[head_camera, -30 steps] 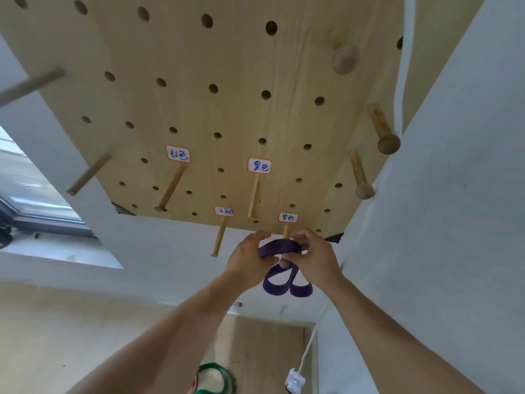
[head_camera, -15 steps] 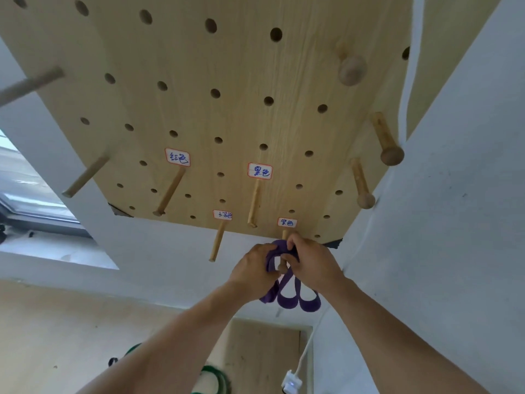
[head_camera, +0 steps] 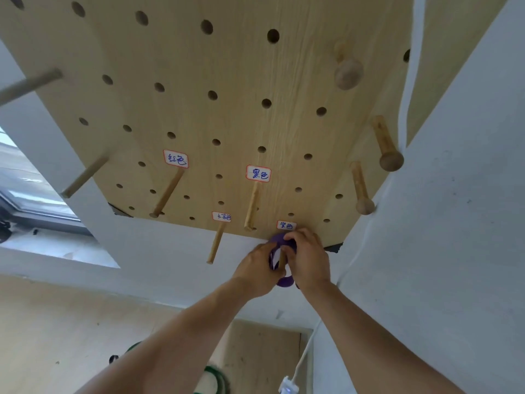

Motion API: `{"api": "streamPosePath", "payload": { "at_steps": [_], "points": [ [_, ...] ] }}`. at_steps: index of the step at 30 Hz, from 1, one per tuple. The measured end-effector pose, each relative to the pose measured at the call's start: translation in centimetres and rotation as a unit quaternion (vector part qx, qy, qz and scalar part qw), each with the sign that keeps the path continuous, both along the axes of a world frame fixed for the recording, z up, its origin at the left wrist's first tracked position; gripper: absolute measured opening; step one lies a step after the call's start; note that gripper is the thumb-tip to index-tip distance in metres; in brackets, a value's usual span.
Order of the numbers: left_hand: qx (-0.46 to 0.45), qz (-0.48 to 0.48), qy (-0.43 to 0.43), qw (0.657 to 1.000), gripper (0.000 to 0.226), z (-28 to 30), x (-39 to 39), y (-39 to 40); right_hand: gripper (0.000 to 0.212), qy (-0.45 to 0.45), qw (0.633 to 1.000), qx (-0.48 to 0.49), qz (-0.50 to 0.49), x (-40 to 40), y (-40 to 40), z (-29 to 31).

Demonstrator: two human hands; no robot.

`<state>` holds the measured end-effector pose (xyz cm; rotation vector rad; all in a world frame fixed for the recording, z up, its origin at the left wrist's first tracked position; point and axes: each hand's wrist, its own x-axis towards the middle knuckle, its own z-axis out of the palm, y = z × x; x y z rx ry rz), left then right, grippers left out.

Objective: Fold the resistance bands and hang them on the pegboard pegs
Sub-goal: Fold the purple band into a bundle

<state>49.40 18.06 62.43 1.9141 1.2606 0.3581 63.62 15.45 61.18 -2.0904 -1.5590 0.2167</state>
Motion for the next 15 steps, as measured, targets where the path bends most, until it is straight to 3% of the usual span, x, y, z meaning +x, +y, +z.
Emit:
{"api": "streamPosePath", "payload": {
  "at_steps": [9,12,15],
  "points": [
    [-0.01,0.006,0.006,1.0,0.075,-0.6,-0.1,-0.5,0.019,0.189,0.981,0.004,-0.034,0.1,0.5,-0.3],
    [-0.011,0.027,-0.02,0.999,0.08,-0.9,-1.1,-1.4,0.032,0.152,0.987,-0.024,-0.039,-0.7,0.1,0.4],
    [-0.025,0.107,-0.067,0.992,0.07,-2.2,-3.3,-2.8,0.034,0.114,0.992,0.049,-0.024,-2.9,-1.2,1.4]
  ]
}}
